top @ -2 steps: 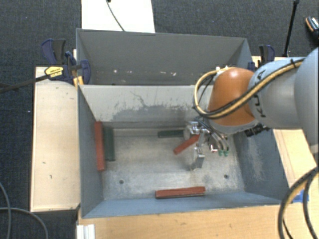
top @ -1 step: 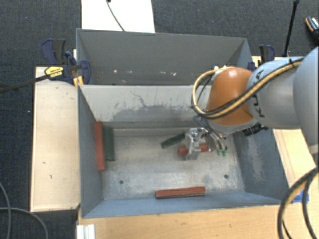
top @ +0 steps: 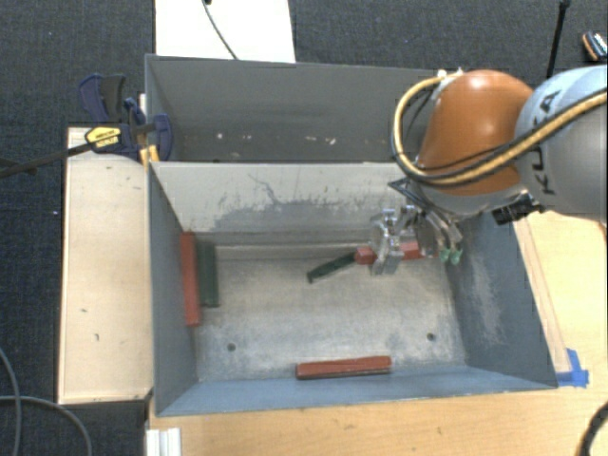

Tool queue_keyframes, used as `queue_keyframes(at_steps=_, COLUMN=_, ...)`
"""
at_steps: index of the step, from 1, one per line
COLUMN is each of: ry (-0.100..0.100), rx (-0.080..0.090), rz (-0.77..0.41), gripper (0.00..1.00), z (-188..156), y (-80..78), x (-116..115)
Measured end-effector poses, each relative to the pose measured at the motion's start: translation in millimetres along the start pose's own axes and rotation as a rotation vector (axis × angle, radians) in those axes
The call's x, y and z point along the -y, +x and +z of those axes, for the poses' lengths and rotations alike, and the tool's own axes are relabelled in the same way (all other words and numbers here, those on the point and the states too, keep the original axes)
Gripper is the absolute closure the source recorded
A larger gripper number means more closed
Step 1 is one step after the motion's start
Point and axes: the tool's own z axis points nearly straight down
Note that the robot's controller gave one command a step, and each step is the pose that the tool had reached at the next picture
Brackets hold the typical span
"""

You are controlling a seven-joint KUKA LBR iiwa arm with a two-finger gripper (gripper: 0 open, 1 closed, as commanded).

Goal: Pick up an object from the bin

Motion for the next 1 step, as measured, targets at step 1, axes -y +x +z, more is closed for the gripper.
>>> queue_keyframes(at_steps=1, ry=0.000, rx=-0.003, rz=-0.222, gripper=1.00, z=-55.2, y=-1.3, x=-0.9)
